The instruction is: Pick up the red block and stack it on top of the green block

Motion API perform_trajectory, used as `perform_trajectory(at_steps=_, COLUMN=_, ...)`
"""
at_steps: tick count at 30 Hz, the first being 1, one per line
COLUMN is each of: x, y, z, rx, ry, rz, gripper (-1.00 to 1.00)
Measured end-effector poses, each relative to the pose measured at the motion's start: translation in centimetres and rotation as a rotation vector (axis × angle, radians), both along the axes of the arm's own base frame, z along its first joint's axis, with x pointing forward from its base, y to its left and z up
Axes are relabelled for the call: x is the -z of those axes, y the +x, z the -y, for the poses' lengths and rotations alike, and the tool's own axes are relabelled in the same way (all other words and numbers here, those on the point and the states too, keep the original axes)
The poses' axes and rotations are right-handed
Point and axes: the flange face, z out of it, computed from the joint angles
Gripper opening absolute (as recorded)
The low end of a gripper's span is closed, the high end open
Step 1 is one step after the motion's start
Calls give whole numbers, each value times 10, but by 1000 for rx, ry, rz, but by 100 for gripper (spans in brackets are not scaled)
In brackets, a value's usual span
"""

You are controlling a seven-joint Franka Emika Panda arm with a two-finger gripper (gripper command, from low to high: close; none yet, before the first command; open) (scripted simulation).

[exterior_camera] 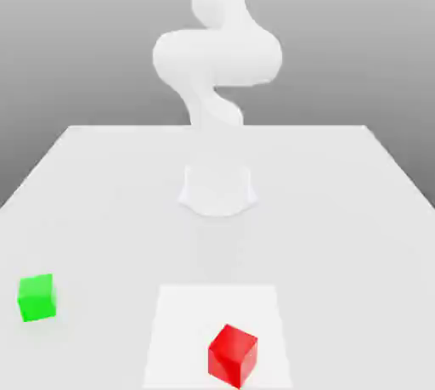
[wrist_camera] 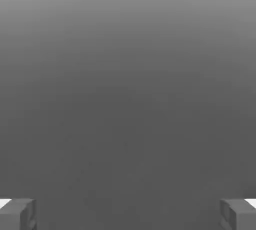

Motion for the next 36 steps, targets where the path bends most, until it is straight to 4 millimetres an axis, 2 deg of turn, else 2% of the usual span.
perform_trajectory(at_steps=3, x=52, y=37, z=-2, rx=-102, ry=-60, rz=-90, gripper=0)
perform_trajectory(at_steps=6, x=106, y=67, z=-5, rx=-203, ry=-114, rz=-173, gripper=0)
perform_trajectory(at_steps=12, x=219, y=104, z=-13, rx=-415, ry=-210, rz=-335, gripper=0)
perform_trajectory(at_steps=18, x=336, y=112, z=-21, rx=-640, ry=-291, rz=-491, gripper=0)
perform_trajectory(at_steps=25, x=463, y=92, z=-22, rx=-883, ry=-357, rz=-651, gripper=0)
perform_trajectory(at_steps=29, x=516, y=90, z=-21, rx=-899, ry=-360, rz=-661, gripper=0)
perform_trajectory(at_steps=30, x=524, y=89, z=-21, rx=-900, ry=-360, rz=-661, gripper=-100)
perform_trajectory(at_steps=36, x=528, y=88, z=-21, rx=-900, ry=-359, rz=-664, gripper=-100)
